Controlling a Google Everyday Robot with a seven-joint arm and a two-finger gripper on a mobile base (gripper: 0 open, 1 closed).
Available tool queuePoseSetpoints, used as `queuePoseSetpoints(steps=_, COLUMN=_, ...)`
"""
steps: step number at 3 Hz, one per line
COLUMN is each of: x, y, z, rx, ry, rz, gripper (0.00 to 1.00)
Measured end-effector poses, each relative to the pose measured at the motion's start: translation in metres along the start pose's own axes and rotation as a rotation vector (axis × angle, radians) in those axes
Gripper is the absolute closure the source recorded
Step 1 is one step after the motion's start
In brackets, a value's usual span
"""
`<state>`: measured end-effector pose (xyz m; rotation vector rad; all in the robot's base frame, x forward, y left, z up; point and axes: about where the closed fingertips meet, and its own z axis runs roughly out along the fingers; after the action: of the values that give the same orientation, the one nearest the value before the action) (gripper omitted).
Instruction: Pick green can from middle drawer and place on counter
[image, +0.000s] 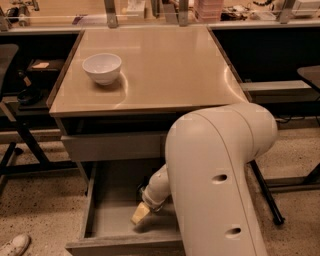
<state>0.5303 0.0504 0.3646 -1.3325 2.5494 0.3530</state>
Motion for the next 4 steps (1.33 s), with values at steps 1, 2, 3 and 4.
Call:
queuePoseSetpoints(steps=1, x=0.0009, y=-0.0001, z=0.0006, rx=0.000, ry=0.002, rz=0.001, gripper=0.18)
queuePoseSetpoints(steps=2, x=0.0009, y=-0.0001, z=0.0006, rx=0.000, ry=0.002, rz=0.001, gripper=0.41)
queuePoseSetpoints(steps=3, x=0.0009, y=-0.0001, z=0.0006, rx=0.000, ry=0.002, rz=0.001, gripper=0.65)
queuePoseSetpoints(steps=4, x=0.0014, y=0.0034, z=-0.0030, rx=-0.015, ry=-0.011, rz=0.011, gripper=0.88)
